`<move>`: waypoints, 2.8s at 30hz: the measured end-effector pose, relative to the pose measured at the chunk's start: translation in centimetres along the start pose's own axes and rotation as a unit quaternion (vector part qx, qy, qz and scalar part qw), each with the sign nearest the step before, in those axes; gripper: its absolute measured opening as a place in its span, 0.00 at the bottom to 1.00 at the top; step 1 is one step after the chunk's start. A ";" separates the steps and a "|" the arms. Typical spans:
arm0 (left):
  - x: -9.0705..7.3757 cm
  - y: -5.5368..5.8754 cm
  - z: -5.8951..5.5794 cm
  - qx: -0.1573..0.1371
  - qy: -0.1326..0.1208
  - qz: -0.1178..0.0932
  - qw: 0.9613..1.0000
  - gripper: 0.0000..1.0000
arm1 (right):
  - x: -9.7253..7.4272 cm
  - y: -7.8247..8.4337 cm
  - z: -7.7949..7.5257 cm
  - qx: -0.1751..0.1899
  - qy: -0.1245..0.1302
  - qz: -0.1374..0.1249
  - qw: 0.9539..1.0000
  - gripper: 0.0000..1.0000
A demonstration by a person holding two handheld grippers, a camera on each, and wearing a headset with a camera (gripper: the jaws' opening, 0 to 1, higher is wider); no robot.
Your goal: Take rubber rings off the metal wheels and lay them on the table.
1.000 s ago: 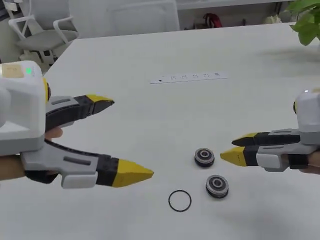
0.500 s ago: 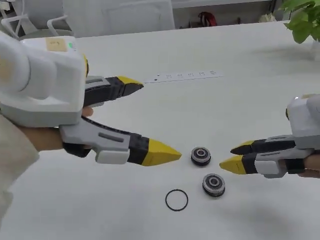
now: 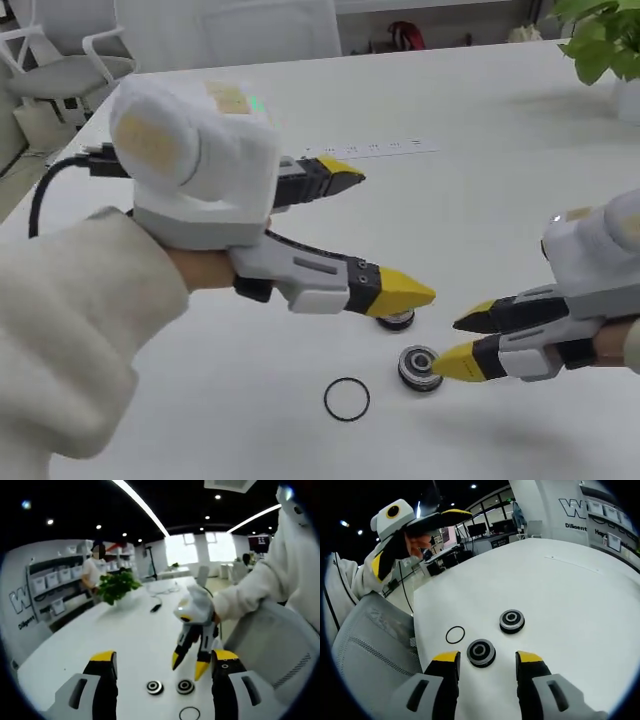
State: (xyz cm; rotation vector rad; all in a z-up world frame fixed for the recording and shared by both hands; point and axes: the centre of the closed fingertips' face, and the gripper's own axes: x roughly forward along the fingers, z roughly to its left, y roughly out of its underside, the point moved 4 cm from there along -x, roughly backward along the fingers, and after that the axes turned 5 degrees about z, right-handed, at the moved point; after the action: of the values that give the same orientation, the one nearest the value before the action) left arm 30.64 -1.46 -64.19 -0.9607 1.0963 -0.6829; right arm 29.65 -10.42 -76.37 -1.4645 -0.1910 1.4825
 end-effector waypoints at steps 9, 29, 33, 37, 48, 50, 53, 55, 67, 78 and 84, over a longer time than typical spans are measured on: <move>2.0 3.1 -1.4 -0.001 0.021 0.020 1.000 0.67 | 0.7 0.7 0.4 -0.004 -0.017 0.012 1.000 0.40; 5.5 7.6 -3.1 -0.021 0.032 0.050 0.998 0.33 | 1.5 1.4 0.3 -0.046 -0.021 0.038 0.998 0.26; 6.1 8.4 -3.3 -0.028 0.033 0.058 0.997 0.31 | 1.5 1.4 0.3 -0.051 -0.021 0.037 0.998 0.23; 6.6 9.1 -3.5 -0.029 0.033 0.070 0.997 0.28 | 1.5 1.4 0.2 -0.056 -0.019 0.037 0.998 0.22; 6.9 10.3 -3.7 -0.048 0.031 0.086 0.995 0.22 | 1.6 1.7 0.3 -0.060 -0.017 0.044 0.997 0.20; 6.9 10.5 -3.7 -0.050 0.032 0.089 0.994 0.21 | 1.7 1.7 0.3 -0.061 -0.017 0.045 0.997 0.19; 6.9 10.7 -3.7 -0.051 0.032 0.090 0.994 0.20 | 1.7 1.8 0.3 -0.064 -0.017 0.046 0.997 0.18; 7.0 10.7 -3.7 -0.049 0.032 0.092 0.994 0.20 | 1.7 1.8 0.2 -0.067 -0.014 0.048 0.996 0.16; 7.1 11.0 -3.8 -0.048 0.031 0.100 0.993 0.14 | 1.8 2.0 -0.1 -0.072 -0.008 0.051 0.996 0.11; 6.8 11.2 -3.9 -0.052 0.032 0.099 0.993 0.14 | 1.7 2.0 0.0 -0.081 -0.007 0.054 0.995 0.05; 6.8 11.2 -4.0 -0.051 0.032 0.095 0.994 0.14 | 1.7 2.0 -0.1 -0.081 -0.003 0.055 0.995 0.02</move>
State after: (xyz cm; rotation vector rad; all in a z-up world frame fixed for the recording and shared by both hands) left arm 29.17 -3.41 -77.66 -0.9117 1.2716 -0.5103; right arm 29.15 -10.20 -78.94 -1.6216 -0.2427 1.5902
